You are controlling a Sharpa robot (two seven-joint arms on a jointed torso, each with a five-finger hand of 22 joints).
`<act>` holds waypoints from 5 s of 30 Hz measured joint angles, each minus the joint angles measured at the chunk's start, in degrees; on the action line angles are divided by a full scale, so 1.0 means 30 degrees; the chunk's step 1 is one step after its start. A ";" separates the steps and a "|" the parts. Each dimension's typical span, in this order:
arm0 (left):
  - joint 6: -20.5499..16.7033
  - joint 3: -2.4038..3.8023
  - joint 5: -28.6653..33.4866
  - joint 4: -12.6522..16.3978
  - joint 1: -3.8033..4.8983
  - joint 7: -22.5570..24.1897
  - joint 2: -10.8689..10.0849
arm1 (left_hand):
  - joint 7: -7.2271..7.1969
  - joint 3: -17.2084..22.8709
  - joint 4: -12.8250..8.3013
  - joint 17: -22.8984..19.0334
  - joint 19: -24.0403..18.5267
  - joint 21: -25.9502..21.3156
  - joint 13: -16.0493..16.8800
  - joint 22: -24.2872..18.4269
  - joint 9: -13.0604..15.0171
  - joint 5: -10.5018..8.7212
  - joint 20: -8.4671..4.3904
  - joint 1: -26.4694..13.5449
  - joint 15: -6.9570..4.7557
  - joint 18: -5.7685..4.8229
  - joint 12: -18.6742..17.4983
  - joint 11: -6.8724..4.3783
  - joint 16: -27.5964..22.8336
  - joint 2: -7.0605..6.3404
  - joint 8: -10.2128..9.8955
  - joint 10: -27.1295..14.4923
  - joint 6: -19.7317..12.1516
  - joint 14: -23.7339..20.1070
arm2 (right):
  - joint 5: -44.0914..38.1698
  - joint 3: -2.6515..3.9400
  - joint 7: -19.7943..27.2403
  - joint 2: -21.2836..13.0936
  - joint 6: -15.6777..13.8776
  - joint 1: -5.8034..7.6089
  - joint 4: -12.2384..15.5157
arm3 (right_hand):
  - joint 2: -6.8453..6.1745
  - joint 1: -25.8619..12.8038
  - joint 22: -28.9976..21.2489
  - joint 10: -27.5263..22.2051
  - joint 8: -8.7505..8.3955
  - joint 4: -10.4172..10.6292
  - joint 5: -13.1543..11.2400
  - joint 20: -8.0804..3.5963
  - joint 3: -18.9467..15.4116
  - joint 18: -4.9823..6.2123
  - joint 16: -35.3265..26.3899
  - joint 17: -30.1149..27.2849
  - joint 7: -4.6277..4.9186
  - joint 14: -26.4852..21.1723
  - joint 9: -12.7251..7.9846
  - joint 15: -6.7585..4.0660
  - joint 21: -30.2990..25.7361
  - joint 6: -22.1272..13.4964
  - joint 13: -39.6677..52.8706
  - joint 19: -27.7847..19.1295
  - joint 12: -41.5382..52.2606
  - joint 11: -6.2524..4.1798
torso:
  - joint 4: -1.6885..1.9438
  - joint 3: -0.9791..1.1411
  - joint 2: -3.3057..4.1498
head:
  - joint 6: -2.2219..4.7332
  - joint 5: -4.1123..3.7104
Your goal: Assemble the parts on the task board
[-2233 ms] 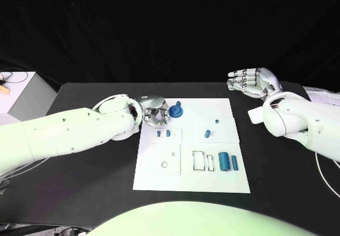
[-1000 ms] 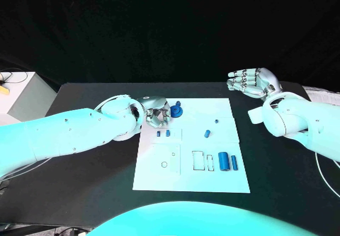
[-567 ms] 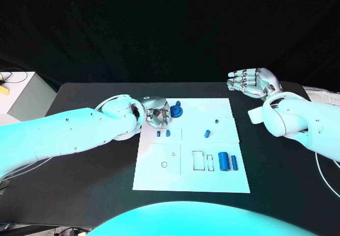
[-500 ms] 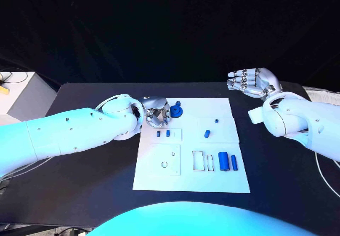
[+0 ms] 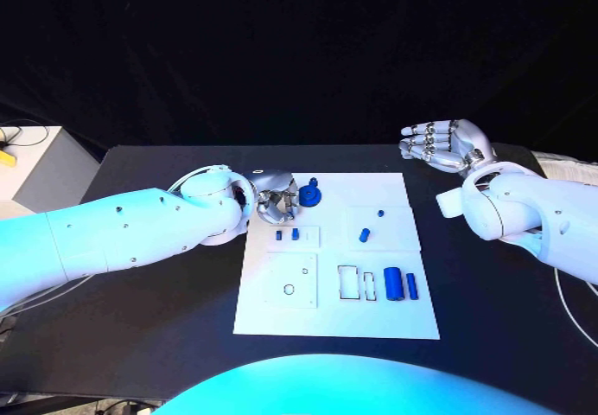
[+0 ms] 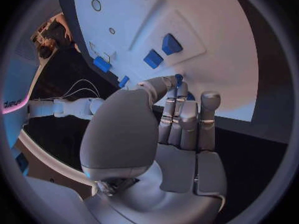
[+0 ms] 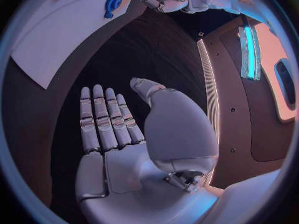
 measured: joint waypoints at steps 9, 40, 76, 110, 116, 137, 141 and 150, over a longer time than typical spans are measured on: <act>0.0088 0.0003 0.0022 0.0004 0.0010 -0.0001 -0.0015 | 0.0062 -0.0063 0.0062 -0.0268 -0.0348 -0.0235 0.0004 -0.0460 0.0024 0.0002 0.0113 -0.0414 0.0110 -0.0001 -0.0081 0.0000 0.0000 -0.0107 -0.0382 0.0000 -0.0062 -0.0111 | 0.0000 0.0000 0.0000 -0.0004 0.0006 0.0000 -0.0006 | 0.0000 0.0000 0.0000 0.0000 0.0000 0.0000 0.0000 0.0000 0.0000 -0.0001 0.0000 0.0000 0.0000 0.0000 0.0000 -0.0001 0.0000 0.0000 0.0000 0.0000 0.0000 0.0000 | 0.0000 0.0011 -0.0007 | 0.0000 -0.0011; -0.0381 -0.0095 0.0037 0.0085 -0.0098 -0.0584 -0.0251 | 0.0310 -0.0847 0.1220 -0.1896 -0.1539 -0.1484 0.0660 -0.1963 0.0000 0.0088 0.0442 -0.1811 0.0551 0.0002 -0.0833 0.0184 -0.0293 -0.1104 -0.1409 -0.1203 -0.1614 -0.1439 | 0.0001 -0.0001 0.0003 0.0003 0.0010 -0.0029 -0.0024 | 0.0000 0.0000 0.0000 0.0000 0.0000 0.0000 0.0000 0.0000 0.0000 0.0000 0.0000 0.0002 0.0000 0.0000 0.0000 -0.0001 0.0000 0.0000 -0.0001 0.0000 0.0000 0.0000 | 0.0004 0.0000 -0.0004 | 0.0000 0.0015; -0.1100 0.0159 0.2646 0.0001 -0.0109 -0.0098 -0.2359 | 0.0578 -0.0760 0.1448 -0.5381 -0.2627 -0.2537 0.0780 -0.3404 0.0049 0.0087 0.0670 -0.0420 0.0731 0.0096 0.0207 0.0526 -0.0974 -0.0624 -0.1537 -0.2970 -0.2269 -0.3532 | -0.7585 0.0001 -0.2316 -0.1522 0.2269 -0.0124 0.0815 | 0.0296 0.1662 0.3722 0.6141 0.1331 -0.2840 -0.0895 -0.4035 -0.0693 -0.0009 0.8139 0.6000 -0.1278 0.9024 0.0547 -0.3545 0.7692 0.3744 0.0862 0.7864 0.0286 -0.2630 | -0.0009 0.0007 -0.0020 | 0.0000 -0.0341; -0.0229 0.0247 2.4334 -0.0154 -0.0108 1.0353 -0.3352 | 0.0745 -0.1668 0.1347 -0.9111 -0.4916 -0.6156 0.0556 -0.5782 0.0331 0.0086 0.0951 -0.1432 0.1099 0.0310 0.1372 0.0587 -0.5106 -0.0323 -0.0468 -0.3244 -0.2464 -0.7308 | -2.1629 -0.0109 -0.9818 -0.0652 0.3784 -0.0946 0.3706 | -0.0705 0.0198 1.2674 0.3312 0.0518 -0.2399 -0.2525 -0.3444 0.1768 -0.0302 2.4560 2.0616 -0.0956 0.8970 0.1159 -0.3171 1.6598 0.3627 0.0276 0.8638 -0.0080 -0.2001 | 0.0018 -0.0048 -0.0007 | 0.0520 -0.1399; -0.0147 0.0247 2.4569 -0.0144 -0.0109 1.0391 -0.3356 | 0.0814 -0.1668 0.1347 -0.9139 -0.4915 -0.6245 0.0524 -0.5831 0.0330 0.0086 0.0951 -0.1432 0.1099 0.0311 0.1372 0.0661 -0.5187 -0.0323 -0.0468 -0.3319 -0.2531 -0.7307 | -2.2115 -0.0108 -1.0355 -0.0437 0.3775 -0.1034 0.3691 | -0.0705 0.0199 1.2947 0.3313 0.0528 -0.2319 -0.2525 -0.3443 0.1848 -0.0301 2.4775 2.0841 -0.0966 0.9041 0.1253 -0.3100 1.6897 0.3773 0.0274 0.8637 -0.0076 -0.2002 | 0.0015 -0.0015 0.0002 | 0.0463 -0.1349; -0.0113 0.0246 2.4755 -0.0153 -0.0109 1.0305 -0.3360 | 0.0923 -0.1729 0.1302 -0.9206 -0.4914 -0.6357 0.0457 -0.5935 0.0301 0.0087 0.0952 -0.1431 0.1098 0.0310 0.1371 0.0732 -0.5291 -0.0324 -0.0470 -0.3389 -0.2642 -0.7307 | -2.2982 -0.0038 -1.1282 0.0032 0.3525 -0.1200 0.3504 | -0.0064 0.0425 1.5032 0.4169 0.1574 -0.2118 -0.3307 -0.3698 0.2649 -0.0602 2.5442 2.1373 -0.1550 0.9078 0.1920 -0.3283 1.8606 0.4837 0.0390 0.9027 0.0683 -0.2462 | 0.0002 0.0005 0.0002 | 0.0392 -0.1373; -0.0085 0.0246 2.4755 -0.0149 -0.0109 1.0279 -0.3352 | 0.0951 -0.1729 0.1302 -0.9208 -0.4914 -0.6357 0.0455 -0.5936 0.0300 0.0087 0.0952 -0.1347 0.1098 0.0310 0.1371 0.0731 -0.5292 -0.0240 -0.0470 -0.3388 -0.2669 -0.7306 | -2.3147 -0.0008 -1.1523 0.0099 0.3494 -0.1249 0.3498 | 0.0085 0.0569 1.5748 0.4553 0.1930 -0.2348 -0.3375 -0.3823 0.2879 -0.0603 2.5518 2.1427 -0.1660 0.9014 0.2128 -0.3424 1.9196 0.5143 0.0511 0.9153 0.0837 -0.2632 | 0.0004 -0.0002 0.0002 | 0.0364 -0.1388; -0.0047 0.0246 2.4752 -0.0149 -0.0109 1.0230 -0.3346 | 0.0951 -0.1723 0.1296 -0.9207 -0.4913 -0.6356 0.0455 -0.5935 0.0301 0.0086 0.0951 -0.1347 0.1098 0.0308 0.1371 0.0731 -0.5292 -0.0240 -0.0470 -0.3388 -0.2669 -0.7306 | -2.3519 0.0002 -1.2046 0.0175 0.3296 -0.1350 0.3596 | 0.0283 0.0732 1.6982 0.4846 0.2293 -0.2798 -0.3217 -0.3956 0.3334 -0.0890 2.5775 2.1445 -0.1684 0.9033 0.2614 -0.3463 2.0159 0.5167 0.0580 0.9423 0.0891 -0.2664 | 0.0004 -0.0011 -0.0002 | 0.0326 -0.1404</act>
